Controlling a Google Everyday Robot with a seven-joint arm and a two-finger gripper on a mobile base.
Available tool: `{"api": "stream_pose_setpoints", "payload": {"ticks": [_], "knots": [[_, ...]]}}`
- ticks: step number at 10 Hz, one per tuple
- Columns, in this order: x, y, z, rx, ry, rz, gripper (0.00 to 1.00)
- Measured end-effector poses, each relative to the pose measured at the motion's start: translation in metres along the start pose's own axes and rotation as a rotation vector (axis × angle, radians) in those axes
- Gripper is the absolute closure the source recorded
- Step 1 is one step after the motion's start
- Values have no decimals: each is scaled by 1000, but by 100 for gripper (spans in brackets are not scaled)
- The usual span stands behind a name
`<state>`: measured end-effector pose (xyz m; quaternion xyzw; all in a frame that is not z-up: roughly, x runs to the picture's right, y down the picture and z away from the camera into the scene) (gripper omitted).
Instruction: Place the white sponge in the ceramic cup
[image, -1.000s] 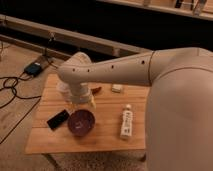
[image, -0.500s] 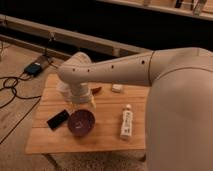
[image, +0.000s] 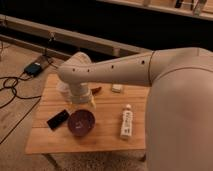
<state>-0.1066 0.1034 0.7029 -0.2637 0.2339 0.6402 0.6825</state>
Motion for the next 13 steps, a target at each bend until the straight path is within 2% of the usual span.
{"api": "stream_pose_setpoints", "payload": {"ticks": [1,5,13], "knots": [[-3,-2,0,1,1,7,35],[-41,-46,12,15,10,47,35],[-145,-157,34,40,-24,93,35]]}}
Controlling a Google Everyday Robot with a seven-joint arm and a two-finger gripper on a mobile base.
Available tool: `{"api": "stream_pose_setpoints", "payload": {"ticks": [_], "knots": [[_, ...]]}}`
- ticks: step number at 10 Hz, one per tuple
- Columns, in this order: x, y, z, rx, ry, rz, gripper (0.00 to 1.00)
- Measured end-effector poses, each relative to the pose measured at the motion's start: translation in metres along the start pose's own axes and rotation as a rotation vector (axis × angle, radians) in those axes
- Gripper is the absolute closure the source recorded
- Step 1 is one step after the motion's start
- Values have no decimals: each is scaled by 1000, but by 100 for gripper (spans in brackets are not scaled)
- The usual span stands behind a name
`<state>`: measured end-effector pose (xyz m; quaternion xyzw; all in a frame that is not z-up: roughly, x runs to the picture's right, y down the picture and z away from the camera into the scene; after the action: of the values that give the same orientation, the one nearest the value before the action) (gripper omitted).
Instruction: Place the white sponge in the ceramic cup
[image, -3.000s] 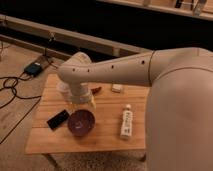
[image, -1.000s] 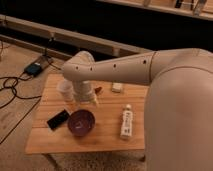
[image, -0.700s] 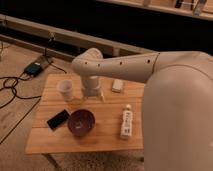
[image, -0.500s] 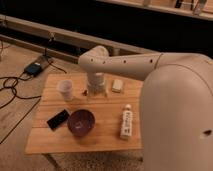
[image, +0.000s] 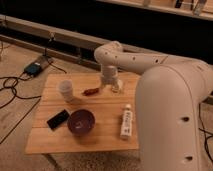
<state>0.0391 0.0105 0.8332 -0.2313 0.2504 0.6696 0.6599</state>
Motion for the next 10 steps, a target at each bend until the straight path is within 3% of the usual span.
{"api": "stream_pose_setpoints", "payload": {"ticks": [5,10], "knots": [[-64,-16,23,24,-59,-44,35],[-110,-31,55,-1,-89,-36,35]]}}
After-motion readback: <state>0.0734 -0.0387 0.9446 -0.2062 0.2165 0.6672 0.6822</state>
